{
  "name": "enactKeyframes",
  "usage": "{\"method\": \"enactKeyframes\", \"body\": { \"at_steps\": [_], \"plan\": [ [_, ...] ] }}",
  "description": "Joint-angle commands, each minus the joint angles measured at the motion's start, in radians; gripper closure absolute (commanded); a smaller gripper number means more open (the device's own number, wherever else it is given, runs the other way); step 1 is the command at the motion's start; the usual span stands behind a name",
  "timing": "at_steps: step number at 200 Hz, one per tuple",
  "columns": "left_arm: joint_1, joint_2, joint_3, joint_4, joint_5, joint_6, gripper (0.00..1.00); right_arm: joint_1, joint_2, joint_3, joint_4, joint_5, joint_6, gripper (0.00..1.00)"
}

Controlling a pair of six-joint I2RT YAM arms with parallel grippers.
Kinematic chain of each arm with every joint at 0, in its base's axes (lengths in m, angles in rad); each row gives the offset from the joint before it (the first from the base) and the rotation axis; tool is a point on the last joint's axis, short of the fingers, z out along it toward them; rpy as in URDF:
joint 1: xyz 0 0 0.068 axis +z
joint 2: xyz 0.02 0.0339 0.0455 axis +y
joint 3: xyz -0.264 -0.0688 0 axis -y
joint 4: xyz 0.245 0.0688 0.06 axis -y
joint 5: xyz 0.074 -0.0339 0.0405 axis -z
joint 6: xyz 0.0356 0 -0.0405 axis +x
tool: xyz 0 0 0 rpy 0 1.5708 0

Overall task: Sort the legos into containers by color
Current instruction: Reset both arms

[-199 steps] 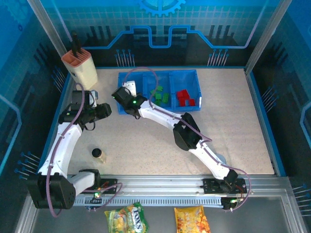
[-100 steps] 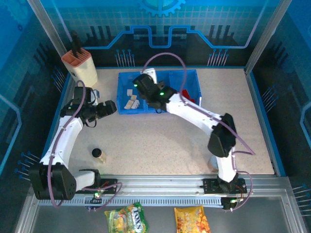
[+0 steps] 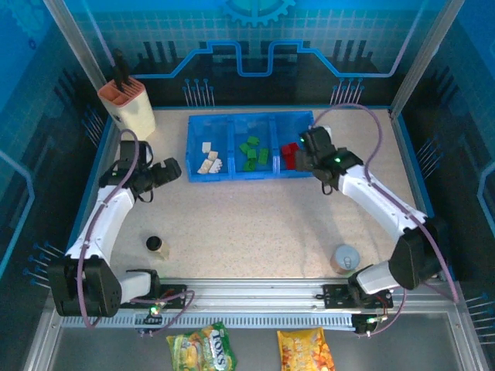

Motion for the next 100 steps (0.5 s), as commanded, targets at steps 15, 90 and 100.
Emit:
{"method": "enactKeyframes", "body": {
  "at_steps": [15,90,100],
  "plan": [
    [-0.001,-0.047,-0.183,0.343,-0.215,0.050,0.01,-0.199,-0.089,-0.211,0.175,-0.024,-0.103,0.00],
    [-0.008,0.088,-0.468,0.931,-0.117,0.267,0.01,-0.456,-0.093,-0.662,0.892,-0.264,-0.191,0.00],
    [-0.008,0.107,-0.508,1.040,-0.071,0.280,0.01,-0.450,-0.102,-0.704,0.990,-0.288,-0.209,0.00]
  ]
}}
